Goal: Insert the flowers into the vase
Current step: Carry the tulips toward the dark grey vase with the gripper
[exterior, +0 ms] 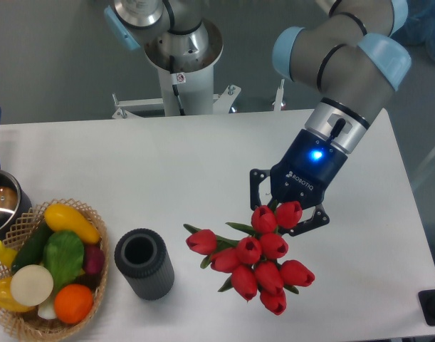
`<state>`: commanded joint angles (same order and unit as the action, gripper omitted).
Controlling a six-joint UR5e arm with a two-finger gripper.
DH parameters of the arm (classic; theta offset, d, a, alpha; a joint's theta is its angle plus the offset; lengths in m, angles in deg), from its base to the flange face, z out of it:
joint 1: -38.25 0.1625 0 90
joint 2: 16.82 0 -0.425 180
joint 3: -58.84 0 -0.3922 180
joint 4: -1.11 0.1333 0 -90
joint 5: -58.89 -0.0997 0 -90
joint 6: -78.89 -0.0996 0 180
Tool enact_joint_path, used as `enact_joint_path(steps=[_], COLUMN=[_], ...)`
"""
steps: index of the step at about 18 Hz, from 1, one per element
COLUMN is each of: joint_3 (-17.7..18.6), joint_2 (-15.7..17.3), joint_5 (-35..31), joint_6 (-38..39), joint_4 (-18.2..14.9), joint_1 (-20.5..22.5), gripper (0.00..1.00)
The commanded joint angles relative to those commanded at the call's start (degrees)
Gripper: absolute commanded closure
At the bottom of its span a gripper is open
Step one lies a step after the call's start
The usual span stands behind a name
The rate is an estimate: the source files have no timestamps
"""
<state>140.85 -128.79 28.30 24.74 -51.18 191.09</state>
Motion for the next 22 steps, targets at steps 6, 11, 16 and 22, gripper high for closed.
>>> enact_joint_path(steps=[6, 11, 16, 22], joint_3=[3.5, 5.3, 5.4, 4.3], joint_2=[1.9, 3.0, 5.4, 4.9], joint_5=[9.5, 19.1, 19.6, 19.5], joint_6=[1.1, 1.1, 1.3, 1.5], joint_4=[1.5, 2.2, 2.1, 2.3], joint_1=[0.0, 0.5, -0.3, -2.6], gripper=[1.00, 1.00, 0.97, 0.97])
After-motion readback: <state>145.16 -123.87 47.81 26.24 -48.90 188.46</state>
